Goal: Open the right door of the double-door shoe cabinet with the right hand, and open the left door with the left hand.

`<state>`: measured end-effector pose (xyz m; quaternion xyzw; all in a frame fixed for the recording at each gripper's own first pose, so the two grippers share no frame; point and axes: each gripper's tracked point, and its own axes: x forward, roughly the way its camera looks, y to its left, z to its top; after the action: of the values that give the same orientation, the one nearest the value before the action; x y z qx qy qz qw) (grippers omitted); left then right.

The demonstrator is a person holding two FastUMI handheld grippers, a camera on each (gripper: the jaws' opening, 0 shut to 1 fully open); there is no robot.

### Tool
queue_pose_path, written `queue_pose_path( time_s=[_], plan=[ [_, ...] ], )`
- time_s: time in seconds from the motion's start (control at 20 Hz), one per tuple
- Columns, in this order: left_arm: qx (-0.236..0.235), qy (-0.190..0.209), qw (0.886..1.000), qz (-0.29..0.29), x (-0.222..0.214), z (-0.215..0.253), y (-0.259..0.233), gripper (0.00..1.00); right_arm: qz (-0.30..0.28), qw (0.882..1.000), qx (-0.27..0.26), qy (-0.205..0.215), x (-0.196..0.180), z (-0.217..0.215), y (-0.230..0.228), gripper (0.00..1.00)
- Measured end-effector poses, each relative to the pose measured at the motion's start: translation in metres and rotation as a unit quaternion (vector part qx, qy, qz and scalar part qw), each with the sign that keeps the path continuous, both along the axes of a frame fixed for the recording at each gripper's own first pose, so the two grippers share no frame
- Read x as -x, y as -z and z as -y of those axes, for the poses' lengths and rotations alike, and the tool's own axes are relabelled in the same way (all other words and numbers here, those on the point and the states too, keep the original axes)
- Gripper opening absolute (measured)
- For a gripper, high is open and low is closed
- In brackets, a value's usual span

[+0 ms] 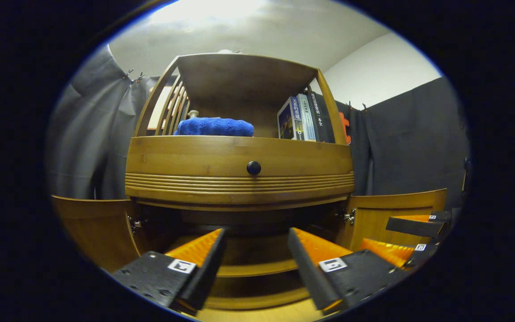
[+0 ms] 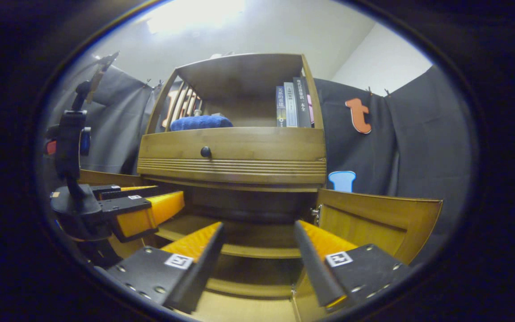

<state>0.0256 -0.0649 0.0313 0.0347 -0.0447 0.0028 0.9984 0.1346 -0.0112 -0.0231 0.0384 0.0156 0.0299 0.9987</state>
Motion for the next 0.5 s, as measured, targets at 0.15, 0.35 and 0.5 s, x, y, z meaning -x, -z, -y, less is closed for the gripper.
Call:
queue_pose_path(
  time_s=[0.15,0.35,0.5],
  plan=[
    [0.003,0.000,1.000,0.003,-0.005,-0.003,0.001,0.92,0.004,1.000,-0.002,0.013,0.004,0.004,-0.005,0.97],
    [0.007,0.006,1.000,-0.001,-0.010,-0.004,0.005,0.92,0.004,1.000,-0.004,0.023,0.001,0.007,-0.004,0.99],
    [0.010,0.012,1.000,-0.003,-0.013,-0.003,0.007,0.92,0.003,1.000,-0.001,0.025,0.002,0.008,-0.002,0.99]
  ],
)
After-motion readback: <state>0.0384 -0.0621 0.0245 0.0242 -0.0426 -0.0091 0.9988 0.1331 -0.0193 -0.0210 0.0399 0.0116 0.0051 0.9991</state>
